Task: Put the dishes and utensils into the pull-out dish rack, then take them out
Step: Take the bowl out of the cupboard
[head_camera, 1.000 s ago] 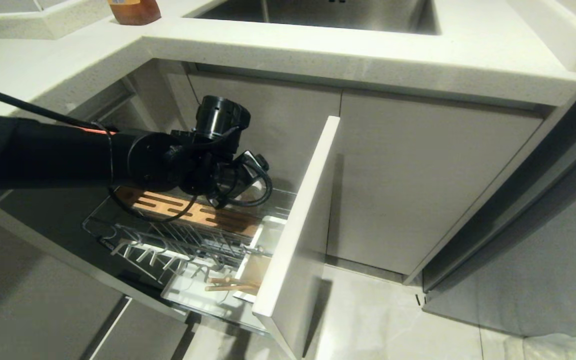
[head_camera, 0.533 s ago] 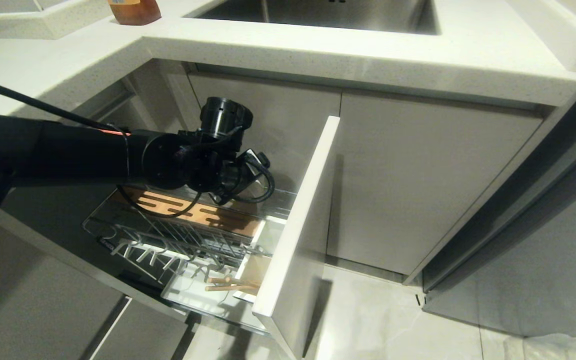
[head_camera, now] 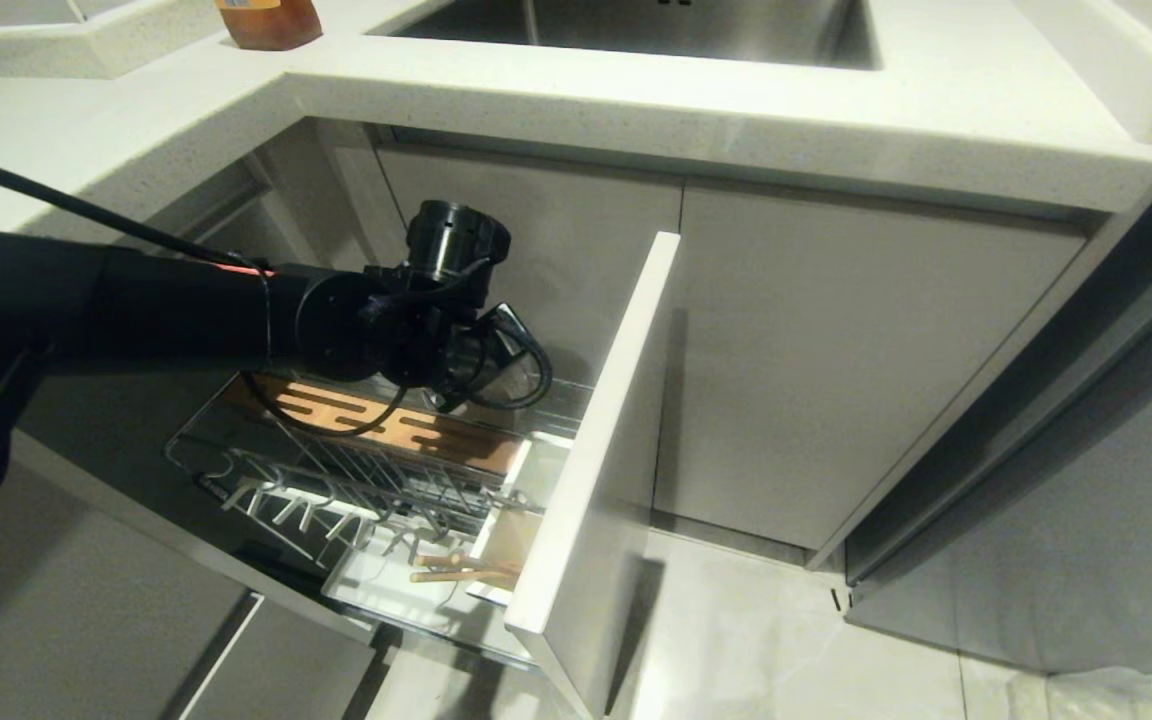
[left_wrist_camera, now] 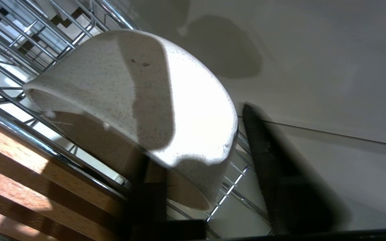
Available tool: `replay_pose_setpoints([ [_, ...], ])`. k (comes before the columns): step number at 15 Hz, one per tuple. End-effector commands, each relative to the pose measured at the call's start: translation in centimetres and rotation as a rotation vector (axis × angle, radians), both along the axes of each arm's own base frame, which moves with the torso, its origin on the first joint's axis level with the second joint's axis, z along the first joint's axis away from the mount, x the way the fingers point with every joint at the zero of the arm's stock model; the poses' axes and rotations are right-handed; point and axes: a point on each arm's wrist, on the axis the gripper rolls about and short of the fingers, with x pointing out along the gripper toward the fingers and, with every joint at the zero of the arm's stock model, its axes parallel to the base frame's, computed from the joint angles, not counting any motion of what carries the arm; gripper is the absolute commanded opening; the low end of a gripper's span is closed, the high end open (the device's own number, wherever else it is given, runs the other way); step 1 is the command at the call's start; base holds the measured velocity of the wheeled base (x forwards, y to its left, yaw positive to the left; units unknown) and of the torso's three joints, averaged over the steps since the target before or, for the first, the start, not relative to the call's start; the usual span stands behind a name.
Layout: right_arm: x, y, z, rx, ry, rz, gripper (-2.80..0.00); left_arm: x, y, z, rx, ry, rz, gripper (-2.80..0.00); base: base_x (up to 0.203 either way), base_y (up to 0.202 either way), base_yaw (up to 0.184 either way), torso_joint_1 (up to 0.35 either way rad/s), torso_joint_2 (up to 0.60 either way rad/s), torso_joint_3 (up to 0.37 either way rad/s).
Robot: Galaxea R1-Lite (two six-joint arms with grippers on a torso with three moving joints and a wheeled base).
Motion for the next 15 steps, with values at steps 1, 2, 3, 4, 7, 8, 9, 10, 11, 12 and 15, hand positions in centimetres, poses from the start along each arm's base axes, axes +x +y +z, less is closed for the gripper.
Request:
replay_pose_setpoints([
  [1,0.0,0.0,0.0,0.0,0.0,-0.001,-2.8,-0.2,0.1,0.2,-0.004,-0.003,0.004,-2.8,0.0,0.0,0.0,0.0,0.0,0.0],
  [2,0.0,0.0,0.0,0.0,0.001,0.001,-2.8,-0.3,0.1,0.4,-0.006,-0.005,0.003,-2.8,0.0,0.0,0.0,0.0,0.0,0.0],
  [3,0.0,0.0,0.0,0.0,0.0,0.0,-2.8,-0.4,0.1,0.5,-0.005,-0.006,0.004,-2.8,0.0,0.0,0.0,0.0,0.0,0.0],
  [4,0.0,0.0,0.0,0.0,0.0,-0.001,-2.8,-0.5,0.1,0.5,-0.007,-0.007,0.003,-2.8,0.0,0.0,0.0,0.0,0.0,0.0],
  [7,0.0,0.0,0.0,0.0,0.0,0.001,-2.8,-0.8,0.2,1.0,-0.013,-0.018,0.002,-2.8,0.0,0.0,0.0,0.0,0.0,0.0],
  [8,0.0,0.0,0.0,0.0,0.001,-0.001,-2.8,-1.0,0.3,1.3,-0.018,-0.025,0.002,-2.8,0.0,0.0,0.0,0.0,0.0,0.0],
  [9,0.0,0.0,0.0,0.0,0.001,0.0,-2.8,-1.3,0.4,1.9,-0.025,-0.037,0.001,-2.8,0.0,0.0,0.0,0.0,0.0,0.0],
  [10,0.0,0.0,0.0,0.0,0.0,0.0,-2.8,-1.7,0.6,2.5,-0.032,-0.049,0.001,-2.8,0.0,0.0,0.0,0.0,0.0,0.0],
  [11,0.0,0.0,0.0,0.0,0.001,0.001,-2.8,-2.1,0.8,3.1,-0.041,-0.063,0.002,-2.8,0.0,0.0,0.0,0.0,0.0,0.0],
  [12,0.0,0.0,0.0,0.0,0.0,0.0,-2.8,-2.7,1.1,4.0,-0.052,-0.081,0.002,-2.8,0.0,0.0,0.0,0.0,0.0,0.0],
  [15,0.0,0.0,0.0,0.0,0.0,0.0,-2.8,-4.2,2.0,6.3,-0.082,-0.134,0.001,-2.8,0.0,0.0,0.0,0.0,0.0,0.0],
])
